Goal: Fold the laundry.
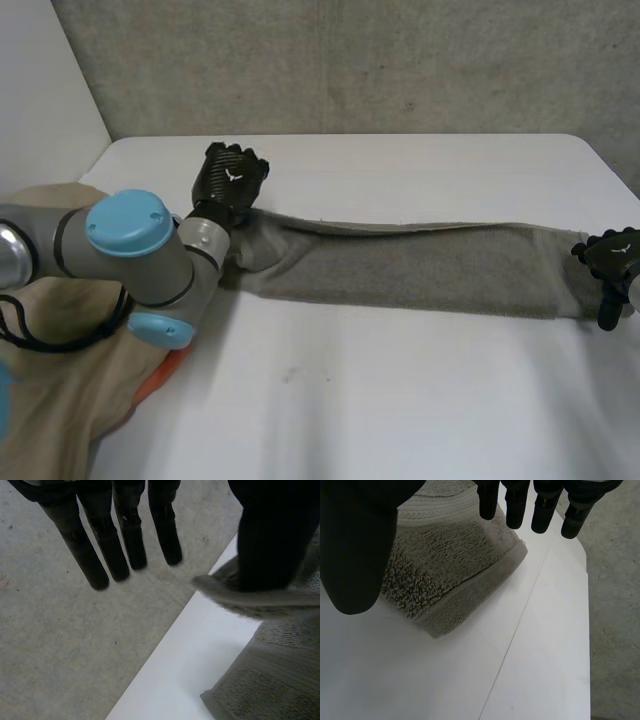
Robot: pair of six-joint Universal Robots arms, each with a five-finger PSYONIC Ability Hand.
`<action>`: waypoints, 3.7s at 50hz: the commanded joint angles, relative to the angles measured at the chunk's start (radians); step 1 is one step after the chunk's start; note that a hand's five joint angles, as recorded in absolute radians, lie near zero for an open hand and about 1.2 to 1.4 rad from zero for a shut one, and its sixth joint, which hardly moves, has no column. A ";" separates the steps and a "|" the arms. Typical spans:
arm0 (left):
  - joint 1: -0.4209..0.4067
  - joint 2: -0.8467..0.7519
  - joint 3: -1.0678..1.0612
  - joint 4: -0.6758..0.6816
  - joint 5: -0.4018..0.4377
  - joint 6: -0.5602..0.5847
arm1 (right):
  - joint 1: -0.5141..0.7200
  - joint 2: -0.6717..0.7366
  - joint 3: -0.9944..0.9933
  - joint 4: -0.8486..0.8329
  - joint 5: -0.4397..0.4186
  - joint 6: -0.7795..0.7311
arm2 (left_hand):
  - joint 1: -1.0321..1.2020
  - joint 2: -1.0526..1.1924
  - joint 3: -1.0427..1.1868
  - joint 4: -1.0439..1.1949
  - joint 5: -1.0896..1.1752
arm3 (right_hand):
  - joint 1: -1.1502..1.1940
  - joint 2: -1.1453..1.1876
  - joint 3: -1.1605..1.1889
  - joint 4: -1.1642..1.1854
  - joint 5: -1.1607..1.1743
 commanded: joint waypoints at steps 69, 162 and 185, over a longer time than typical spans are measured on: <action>0.046 0.372 -0.354 0.068 -0.008 -0.163 | -0.184 -0.037 -0.095 -0.169 -0.060 -0.244 | -0.500 -0.468 -0.467 -0.470 -0.466 | 1.167 1.181 1.178 1.180 1.170; -0.158 0.234 -0.078 -0.066 -0.065 -0.380 | 0.545 -0.129 -0.049 -0.260 -0.025 0.604 | -0.474 -0.442 -0.440 -0.444 -0.440 | -0.010 0.004 0.002 0.004 -0.006; -0.251 -0.177 0.280 -0.487 -0.112 -0.390 | 0.473 0.208 -0.382 0.153 -0.179 0.687 | -0.465 -0.433 -0.431 -0.435 -0.431 | -0.055 -0.041 -0.043 -0.042 -0.051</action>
